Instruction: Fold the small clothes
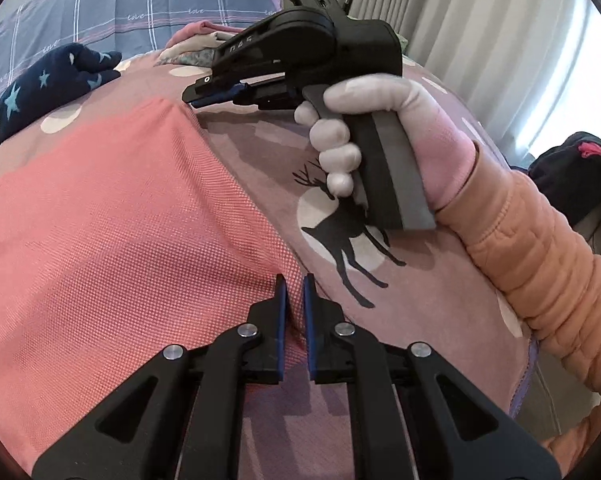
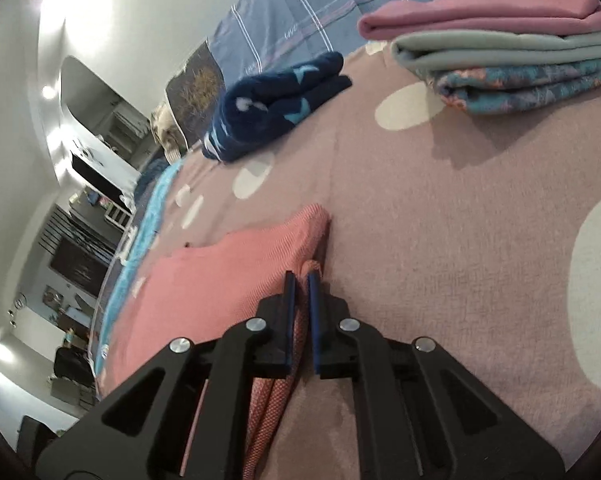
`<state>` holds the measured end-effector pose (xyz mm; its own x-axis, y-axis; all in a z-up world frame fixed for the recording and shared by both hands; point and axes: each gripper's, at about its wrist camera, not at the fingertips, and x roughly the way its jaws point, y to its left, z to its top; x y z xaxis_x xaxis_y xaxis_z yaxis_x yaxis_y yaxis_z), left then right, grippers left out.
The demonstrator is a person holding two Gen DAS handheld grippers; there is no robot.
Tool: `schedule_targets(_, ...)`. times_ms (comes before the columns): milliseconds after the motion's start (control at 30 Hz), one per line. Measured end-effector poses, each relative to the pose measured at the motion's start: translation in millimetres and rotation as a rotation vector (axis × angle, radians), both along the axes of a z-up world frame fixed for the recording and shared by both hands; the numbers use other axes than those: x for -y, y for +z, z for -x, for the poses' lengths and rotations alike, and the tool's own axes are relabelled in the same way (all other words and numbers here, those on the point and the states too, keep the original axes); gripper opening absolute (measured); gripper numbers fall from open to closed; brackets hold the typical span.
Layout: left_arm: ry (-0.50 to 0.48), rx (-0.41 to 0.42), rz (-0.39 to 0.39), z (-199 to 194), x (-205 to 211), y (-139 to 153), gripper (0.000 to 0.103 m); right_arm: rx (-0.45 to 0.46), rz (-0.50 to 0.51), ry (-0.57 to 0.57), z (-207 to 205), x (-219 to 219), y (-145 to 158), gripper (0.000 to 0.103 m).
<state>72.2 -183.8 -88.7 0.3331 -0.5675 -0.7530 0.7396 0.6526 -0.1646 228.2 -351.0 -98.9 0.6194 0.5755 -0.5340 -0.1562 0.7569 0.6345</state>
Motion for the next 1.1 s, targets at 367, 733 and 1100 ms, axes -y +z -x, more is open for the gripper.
schedule_targets(367, -0.036, 0.046, -0.021, 1.9, 6.9, -4.2, 0.007, -0.071, 0.060, 0.103, -11.1, -28.0, 5.1, 0.044)
schedule_targets(733, -0.041, 0.012, 0.040, 5.7, -0.4, -3.9, 0.011, -0.042, 0.085, -0.152, -3.7, 6.7, -4.8, 0.000)
schedule_targets(1100, -0.062, 0.076, 0.097, 59.8, -60.6, 16.4, 0.038, 0.036, 0.297, 0.191, 129.8, -70.5, 19.7, 0.028)
